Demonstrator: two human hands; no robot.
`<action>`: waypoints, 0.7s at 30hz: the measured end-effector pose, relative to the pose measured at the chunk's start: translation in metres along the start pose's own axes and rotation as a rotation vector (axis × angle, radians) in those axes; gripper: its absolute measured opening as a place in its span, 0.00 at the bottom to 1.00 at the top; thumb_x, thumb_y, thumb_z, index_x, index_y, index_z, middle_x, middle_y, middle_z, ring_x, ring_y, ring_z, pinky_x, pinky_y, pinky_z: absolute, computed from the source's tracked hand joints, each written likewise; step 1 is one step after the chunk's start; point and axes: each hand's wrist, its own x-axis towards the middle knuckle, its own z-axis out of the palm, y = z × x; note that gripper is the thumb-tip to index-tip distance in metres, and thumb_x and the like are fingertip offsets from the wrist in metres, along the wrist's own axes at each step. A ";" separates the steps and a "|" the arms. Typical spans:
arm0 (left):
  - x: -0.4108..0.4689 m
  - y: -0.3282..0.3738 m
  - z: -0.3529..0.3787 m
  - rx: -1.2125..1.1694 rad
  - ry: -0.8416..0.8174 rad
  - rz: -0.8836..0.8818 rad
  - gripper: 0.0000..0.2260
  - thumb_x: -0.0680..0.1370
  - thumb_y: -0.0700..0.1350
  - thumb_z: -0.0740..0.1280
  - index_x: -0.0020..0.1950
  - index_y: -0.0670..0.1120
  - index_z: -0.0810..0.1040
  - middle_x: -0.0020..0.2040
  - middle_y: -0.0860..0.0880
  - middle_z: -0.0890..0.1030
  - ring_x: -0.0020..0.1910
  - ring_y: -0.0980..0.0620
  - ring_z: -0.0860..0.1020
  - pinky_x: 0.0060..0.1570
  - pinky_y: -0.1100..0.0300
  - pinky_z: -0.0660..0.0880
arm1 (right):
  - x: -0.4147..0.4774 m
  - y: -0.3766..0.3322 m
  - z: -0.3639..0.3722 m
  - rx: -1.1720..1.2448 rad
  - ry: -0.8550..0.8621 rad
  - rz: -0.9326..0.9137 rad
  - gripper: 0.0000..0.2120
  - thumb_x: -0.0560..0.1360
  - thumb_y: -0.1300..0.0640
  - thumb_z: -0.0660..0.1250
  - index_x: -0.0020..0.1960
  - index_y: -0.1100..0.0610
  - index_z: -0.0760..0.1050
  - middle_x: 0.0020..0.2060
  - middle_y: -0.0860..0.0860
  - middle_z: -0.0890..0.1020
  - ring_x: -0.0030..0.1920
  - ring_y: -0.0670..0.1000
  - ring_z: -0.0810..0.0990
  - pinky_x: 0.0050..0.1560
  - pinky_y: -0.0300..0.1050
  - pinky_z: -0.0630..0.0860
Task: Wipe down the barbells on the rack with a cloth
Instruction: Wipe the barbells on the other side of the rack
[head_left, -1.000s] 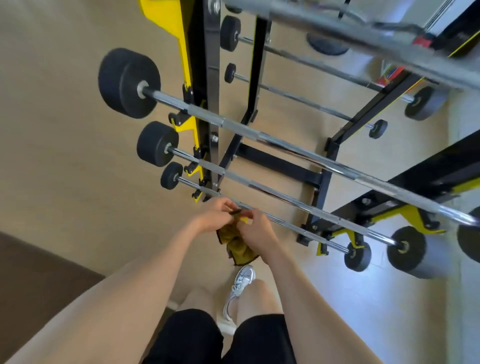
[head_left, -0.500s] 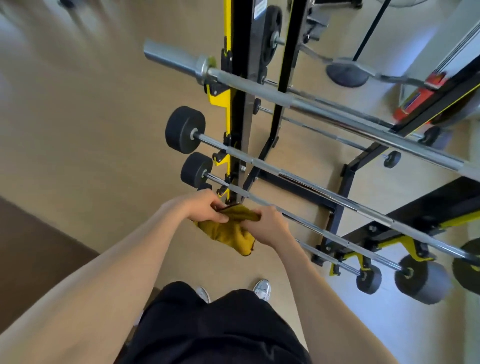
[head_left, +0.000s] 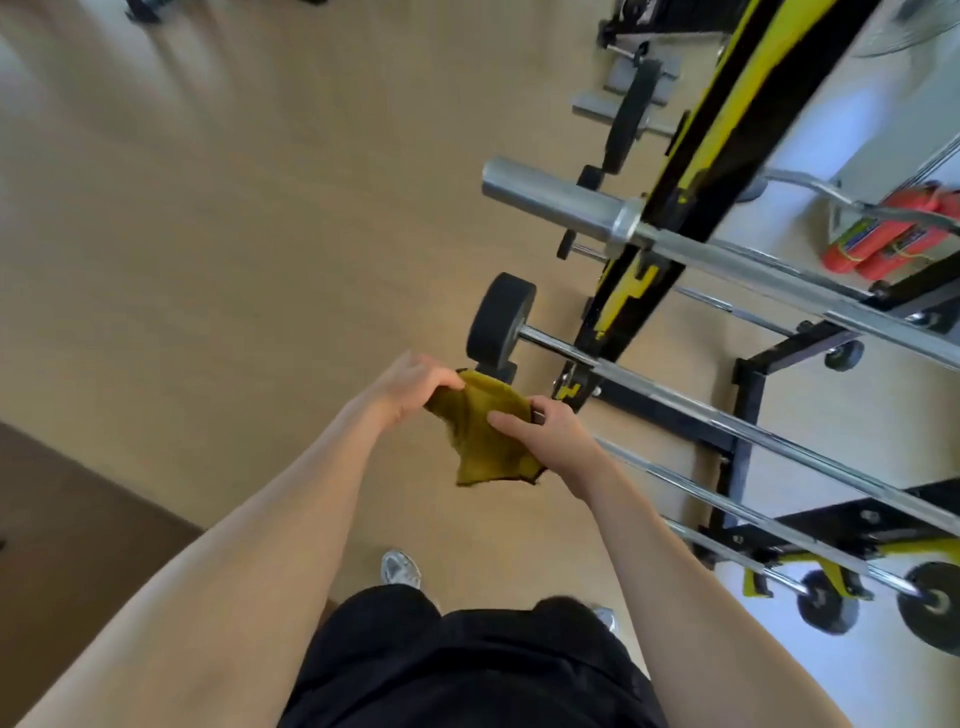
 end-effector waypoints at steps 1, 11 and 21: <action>0.003 -0.001 -0.016 -0.038 0.035 -0.019 0.14 0.79 0.52 0.70 0.55 0.41 0.81 0.52 0.45 0.79 0.54 0.48 0.76 0.58 0.53 0.70 | 0.005 -0.011 0.011 0.001 -0.008 0.014 0.33 0.68 0.30 0.77 0.66 0.45 0.75 0.57 0.44 0.82 0.57 0.49 0.82 0.59 0.52 0.83; 0.079 -0.002 -0.147 -0.008 0.130 -0.012 0.12 0.82 0.53 0.67 0.52 0.46 0.85 0.52 0.46 0.84 0.54 0.45 0.81 0.54 0.52 0.75 | 0.088 -0.095 0.075 0.607 0.041 0.126 0.14 0.78 0.55 0.74 0.61 0.58 0.79 0.62 0.61 0.82 0.60 0.59 0.83 0.63 0.54 0.81; 0.222 0.033 -0.294 0.231 0.051 -0.029 0.17 0.82 0.55 0.67 0.55 0.42 0.84 0.51 0.44 0.83 0.50 0.46 0.81 0.58 0.49 0.78 | 0.269 -0.192 0.132 1.053 0.299 0.446 0.24 0.75 0.63 0.76 0.69 0.65 0.76 0.53 0.62 0.86 0.48 0.59 0.88 0.46 0.53 0.86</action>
